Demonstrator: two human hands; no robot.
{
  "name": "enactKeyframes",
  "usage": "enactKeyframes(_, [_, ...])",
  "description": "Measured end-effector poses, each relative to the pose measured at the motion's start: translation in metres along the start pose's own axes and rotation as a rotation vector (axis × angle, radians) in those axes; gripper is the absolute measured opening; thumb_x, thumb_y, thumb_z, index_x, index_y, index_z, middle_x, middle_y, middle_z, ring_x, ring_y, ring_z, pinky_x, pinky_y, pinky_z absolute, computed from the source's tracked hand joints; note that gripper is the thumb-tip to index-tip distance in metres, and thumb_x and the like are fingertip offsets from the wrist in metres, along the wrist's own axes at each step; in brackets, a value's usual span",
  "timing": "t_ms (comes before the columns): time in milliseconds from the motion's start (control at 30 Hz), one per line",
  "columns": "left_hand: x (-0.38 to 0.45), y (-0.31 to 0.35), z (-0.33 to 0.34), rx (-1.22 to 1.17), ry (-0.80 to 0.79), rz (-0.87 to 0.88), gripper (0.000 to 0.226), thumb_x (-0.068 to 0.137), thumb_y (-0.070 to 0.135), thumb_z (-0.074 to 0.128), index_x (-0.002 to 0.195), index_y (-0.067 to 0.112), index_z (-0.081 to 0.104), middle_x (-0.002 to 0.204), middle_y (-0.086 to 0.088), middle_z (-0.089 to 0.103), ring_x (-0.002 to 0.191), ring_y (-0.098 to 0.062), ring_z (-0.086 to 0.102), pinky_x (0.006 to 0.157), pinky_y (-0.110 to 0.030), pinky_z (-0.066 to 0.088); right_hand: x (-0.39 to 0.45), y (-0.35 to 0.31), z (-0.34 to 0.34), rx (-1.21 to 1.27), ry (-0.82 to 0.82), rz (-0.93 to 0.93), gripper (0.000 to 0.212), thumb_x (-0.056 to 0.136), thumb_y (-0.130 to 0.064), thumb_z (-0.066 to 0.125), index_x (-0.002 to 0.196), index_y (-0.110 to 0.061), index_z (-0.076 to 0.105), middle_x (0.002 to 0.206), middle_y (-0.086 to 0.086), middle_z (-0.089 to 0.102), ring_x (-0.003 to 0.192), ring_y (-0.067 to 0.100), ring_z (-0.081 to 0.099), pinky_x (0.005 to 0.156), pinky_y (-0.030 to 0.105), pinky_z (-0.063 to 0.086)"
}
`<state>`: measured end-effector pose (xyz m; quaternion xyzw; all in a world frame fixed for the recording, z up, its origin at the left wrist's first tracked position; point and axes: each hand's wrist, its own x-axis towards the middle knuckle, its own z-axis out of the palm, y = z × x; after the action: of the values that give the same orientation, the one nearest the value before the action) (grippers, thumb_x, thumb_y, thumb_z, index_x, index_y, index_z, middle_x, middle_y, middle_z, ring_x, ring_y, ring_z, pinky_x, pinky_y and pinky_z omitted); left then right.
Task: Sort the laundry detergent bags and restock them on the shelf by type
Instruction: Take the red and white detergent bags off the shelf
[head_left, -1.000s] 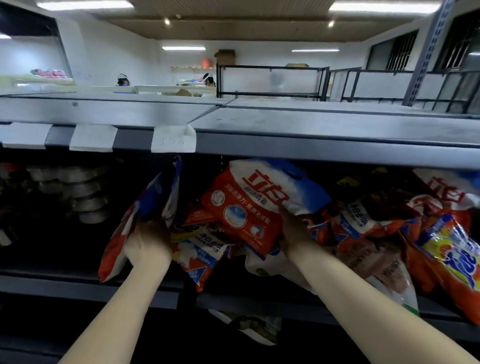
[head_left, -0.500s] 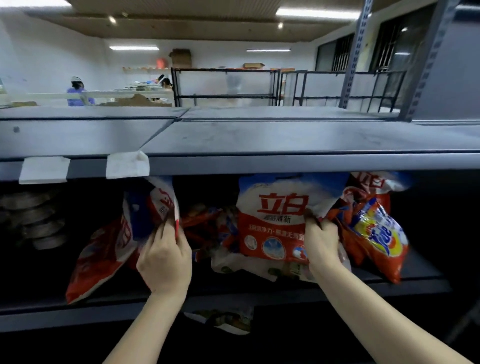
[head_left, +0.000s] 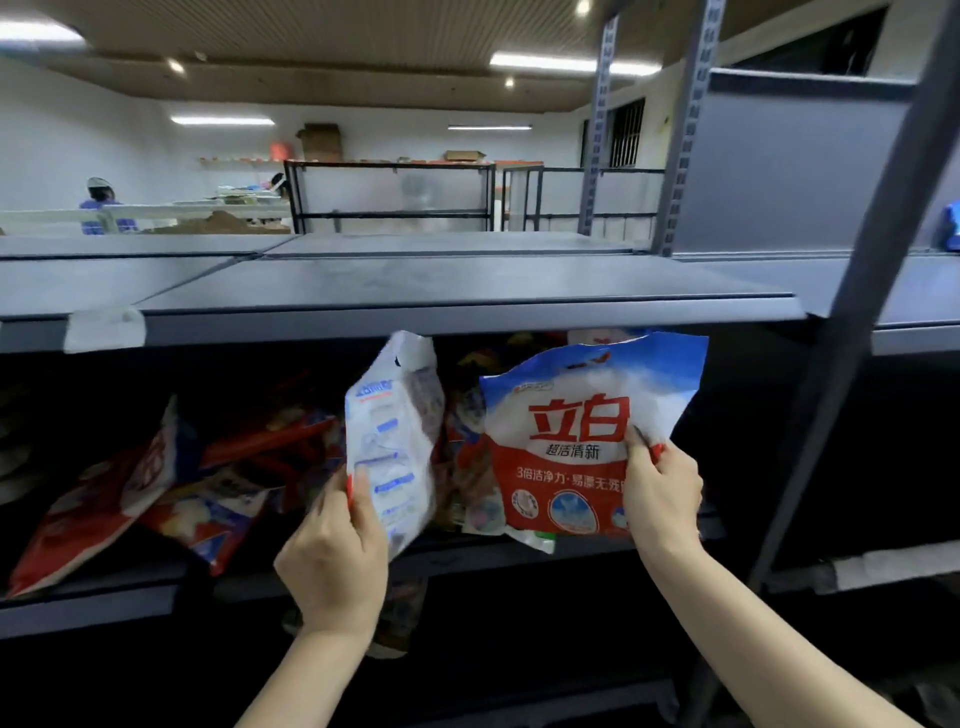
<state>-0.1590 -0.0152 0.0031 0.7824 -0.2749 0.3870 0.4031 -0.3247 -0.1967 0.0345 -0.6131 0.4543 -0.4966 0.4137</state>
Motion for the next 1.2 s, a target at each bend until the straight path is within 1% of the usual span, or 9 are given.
enactKeyframes(67, [-0.017, 0.034, 0.002, -0.078, 0.002, 0.017, 0.056, 0.101, 0.031, 0.035, 0.074, -0.008, 0.066, 0.057, -0.017, 0.064, 0.039, -0.032, 0.058, 0.04, -0.027, 0.041, 0.0, -0.003, -0.039, 0.01, 0.03, -0.048, 0.035, 0.097, -0.038, 0.048, 0.075, -0.013, 0.058, 0.074, -0.001, 0.064, 0.067, 0.013, 0.062, 0.056, 0.025, 0.046])
enactKeyframes(133, [-0.029, 0.072, 0.003, -0.166, 0.01, 0.033, 0.063, 0.102, 0.035, 0.031, 0.072, -0.008, 0.064, 0.054, -0.017, 0.063, 0.038, -0.032, 0.057, 0.043, -0.025, 0.039, 0.001, -0.003, -0.079, 0.026, 0.092, -0.085, 0.04, 0.097, -0.033, 0.05, 0.066, -0.007, 0.053, 0.065, -0.001, 0.061, 0.06, 0.013, 0.06, 0.051, 0.022, 0.041])
enactKeyframes(200, [-0.041, 0.112, 0.003, -0.238, 0.01, 0.044, 0.064, 0.101, 0.036, 0.03, 0.072, -0.009, 0.064, 0.056, -0.019, 0.064, 0.041, -0.033, 0.059, 0.045, -0.025, 0.038, 0.008, 0.001, -0.12, 0.025, 0.162, -0.111, 0.041, 0.095, -0.032, 0.053, 0.067, -0.002, 0.054, 0.064, 0.003, 0.063, 0.061, 0.018, 0.063, 0.054, 0.026, 0.047])
enactKeyframes(367, [-0.06, 0.211, 0.001, -0.392, -0.027, -0.002, 0.059, 0.1, 0.037, 0.034, 0.067, -0.004, 0.06, 0.056, -0.023, 0.061, 0.045, -0.04, 0.058, 0.046, -0.033, 0.042, 0.029, 0.007, -0.225, 0.052, 0.305, -0.168, 0.027, 0.094, -0.031, 0.056, 0.071, -0.017, 0.06, 0.071, 0.0, 0.068, 0.066, 0.018, 0.068, 0.062, 0.032, 0.055])
enactKeyframes(467, [-0.065, 0.263, -0.003, -0.506, -0.01, -0.017, 0.045, 0.095, 0.023, 0.041, 0.063, -0.004, 0.055, 0.056, -0.025, 0.059, 0.047, -0.04, 0.058, 0.054, -0.027, 0.025, 0.045, 0.011, -0.283, 0.061, 0.41, -0.191, 0.028, 0.094, -0.033, 0.057, 0.074, -0.014, 0.063, 0.072, 0.0, 0.07, 0.066, 0.019, 0.069, 0.063, 0.034, 0.056])
enactKeyframes(567, [-0.062, 0.314, -0.006, -0.61, -0.001, -0.031, 0.043, 0.096, 0.015, 0.046, 0.062, -0.008, 0.056, 0.056, -0.029, 0.058, 0.048, -0.042, 0.056, 0.055, -0.023, 0.014, 0.06, 0.01, -0.335, 0.038, 0.515, -0.197, 0.03, 0.093, -0.034, 0.057, 0.074, -0.012, 0.065, 0.072, -0.001, 0.069, 0.068, 0.02, 0.068, 0.064, 0.031, 0.054])
enactKeyframes(800, [-0.049, 0.429, 0.017, -0.858, -0.019, -0.068, 0.042, 0.098, 0.019, 0.045, 0.074, -0.01, 0.065, 0.067, -0.03, 0.063, 0.058, -0.043, 0.058, 0.056, -0.021, 0.017, 0.089, 0.015, -0.421, -0.042, 0.688, -0.192, 0.035, 0.094, -0.035, 0.055, 0.072, -0.009, 0.062, 0.069, 0.001, 0.064, 0.061, 0.013, 0.061, 0.054, 0.022, 0.042])
enactKeyframes(1033, [-0.04, 0.536, 0.07, -1.006, -0.015, -0.148, 0.045, 0.1, 0.031, 0.039, 0.086, 0.0, 0.068, 0.079, -0.024, 0.068, 0.074, -0.043, 0.06, 0.058, -0.024, 0.019, 0.141, 0.041, -0.488, -0.079, 0.842, -0.188, 0.04, 0.09, -0.046, 0.055, 0.066, -0.014, 0.06, 0.076, 0.008, 0.07, 0.071, 0.031, 0.067, 0.072, 0.05, 0.056])
enactKeyframes(1200, [-0.026, 0.622, 0.118, -0.998, -0.077, -0.207, 0.044, 0.102, 0.034, 0.034, 0.105, 0.009, 0.069, 0.099, -0.018, 0.07, 0.091, -0.039, 0.058, 0.06, -0.023, 0.017, 0.199, 0.052, -0.531, -0.089, 0.929, -0.22, 0.04, 0.092, -0.042, 0.055, 0.065, -0.012, 0.058, 0.073, 0.009, 0.067, 0.071, 0.033, 0.066, 0.073, 0.049, 0.056])
